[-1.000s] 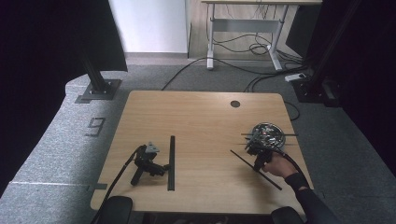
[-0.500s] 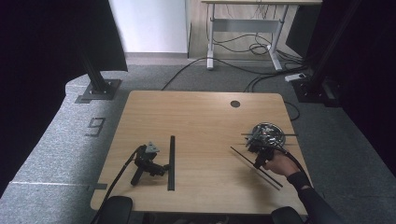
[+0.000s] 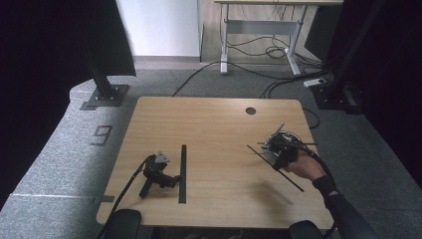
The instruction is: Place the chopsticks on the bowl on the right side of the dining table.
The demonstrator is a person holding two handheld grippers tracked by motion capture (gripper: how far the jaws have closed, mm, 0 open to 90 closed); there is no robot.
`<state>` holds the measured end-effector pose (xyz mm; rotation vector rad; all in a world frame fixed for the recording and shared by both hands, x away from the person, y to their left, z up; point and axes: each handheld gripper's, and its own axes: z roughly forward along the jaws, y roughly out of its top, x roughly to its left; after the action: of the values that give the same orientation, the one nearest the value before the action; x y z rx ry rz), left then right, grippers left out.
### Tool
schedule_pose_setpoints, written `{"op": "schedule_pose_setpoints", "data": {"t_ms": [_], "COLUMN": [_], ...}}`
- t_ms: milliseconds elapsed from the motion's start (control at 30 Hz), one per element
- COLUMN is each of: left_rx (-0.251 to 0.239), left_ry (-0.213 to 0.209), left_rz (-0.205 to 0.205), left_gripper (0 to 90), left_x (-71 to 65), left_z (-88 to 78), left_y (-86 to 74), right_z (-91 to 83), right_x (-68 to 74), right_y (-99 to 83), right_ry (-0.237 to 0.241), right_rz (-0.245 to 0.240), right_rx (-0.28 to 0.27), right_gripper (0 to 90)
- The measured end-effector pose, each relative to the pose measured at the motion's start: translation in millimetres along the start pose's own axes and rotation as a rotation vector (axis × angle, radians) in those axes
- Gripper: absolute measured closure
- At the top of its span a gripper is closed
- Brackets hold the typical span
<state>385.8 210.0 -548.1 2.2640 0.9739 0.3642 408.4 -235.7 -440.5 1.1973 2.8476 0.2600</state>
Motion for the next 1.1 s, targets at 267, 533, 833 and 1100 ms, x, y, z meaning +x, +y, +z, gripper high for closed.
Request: {"op": "schedule_pose_setpoints", "data": {"t_ms": [267,533,833,1100], "left_rx": [-0.001,-0.002,0.0,-0.002], "left_ry": [-0.001,0.0,-0.001,-0.001], "left_rz": [-0.001,-0.004,-0.002,-0.004], "left_gripper": [0.0,0.0,0.0,0.0], "left_x": [0.0,-0.2,-0.1,-0.2], "left_z": [0.1,0.2,0.1,0.1], "left_y": [0.0,0.0,0.0,0.0], "right_z": [-28.9,-32.0,-8.6,7.4], "right_x": [-5.9,-26.3,-53.5,-70.8], "right_y": [7.3,14.5,16.2,13.0], "right_ry": [-0.01,-0.048,-0.076,-0.084], "right_rz": [0.008,0.045,0.096,0.134], "right_rx": [-0.041,-0.057,-0.035,-0.042], "right_gripper": [85.8,85.8,85.8,85.8]}}
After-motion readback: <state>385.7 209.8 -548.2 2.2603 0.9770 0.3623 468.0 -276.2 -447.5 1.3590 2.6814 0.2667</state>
